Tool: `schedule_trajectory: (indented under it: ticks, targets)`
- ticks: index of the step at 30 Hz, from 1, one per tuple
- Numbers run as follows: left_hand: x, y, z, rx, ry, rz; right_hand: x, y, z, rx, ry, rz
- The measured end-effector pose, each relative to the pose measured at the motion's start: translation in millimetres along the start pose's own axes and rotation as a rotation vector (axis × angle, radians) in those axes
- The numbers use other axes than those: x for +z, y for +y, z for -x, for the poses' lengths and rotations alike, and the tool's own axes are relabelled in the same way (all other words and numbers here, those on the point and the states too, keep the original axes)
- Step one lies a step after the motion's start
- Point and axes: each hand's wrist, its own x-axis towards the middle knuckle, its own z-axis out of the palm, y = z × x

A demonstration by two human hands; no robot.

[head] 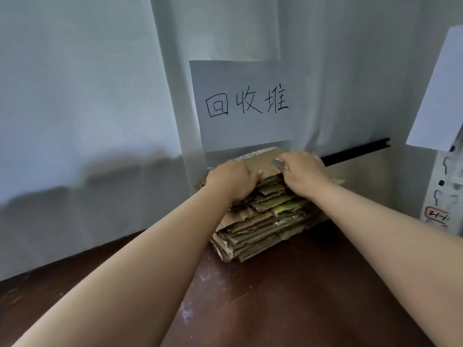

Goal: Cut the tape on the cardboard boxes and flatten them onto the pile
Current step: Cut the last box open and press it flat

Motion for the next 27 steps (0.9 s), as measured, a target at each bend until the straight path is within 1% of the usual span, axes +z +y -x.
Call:
schedule_trajectory:
  ticks: [2, 5, 8, 10, 12, 14, 17, 19, 23, 27]
  targets:
    - [-5, 1, 9, 0.025, 0.025, -0.003, -9, -2, 3, -0.009, -0.015, -0.012]
    - [-15, 1, 29, 0.062, 0.124, -0.019, -26, -10, 12, -0.027, -0.002, -0.003]
    - [-28, -7, 56, 0.095, 0.181, -0.033, -43, -23, 30, -0.058, 0.103, -0.025]
    - [-35, -18, 81, 0.097, 0.191, -0.066, -52, -37, 47, -0.073, 0.180, -0.040]
    - [-41, -36, 111, 0.077, 0.190, -0.088, -58, -58, 66, -0.072, 0.213, -0.053]
    - [-45, -57, 146, 0.048, 0.183, -0.119, -59, -83, 87, -0.050, 0.153, -0.049]
    - [-50, -94, 202, 0.005, 0.155, -0.177, -54, -127, 113, -0.013, -0.021, 0.007]
    - [-52, -120, 240, -0.032, 0.133, -0.187, -47, -159, 126, -0.023, -0.109, -0.009]
    - [-52, -171, 311, -0.126, 0.107, -0.206, -27, -229, 146, -0.108, -0.293, -0.122]
    - [-47, -216, 368, -0.222, 0.080, -0.185, 1, -291, 163, -0.182, -0.424, -0.323]
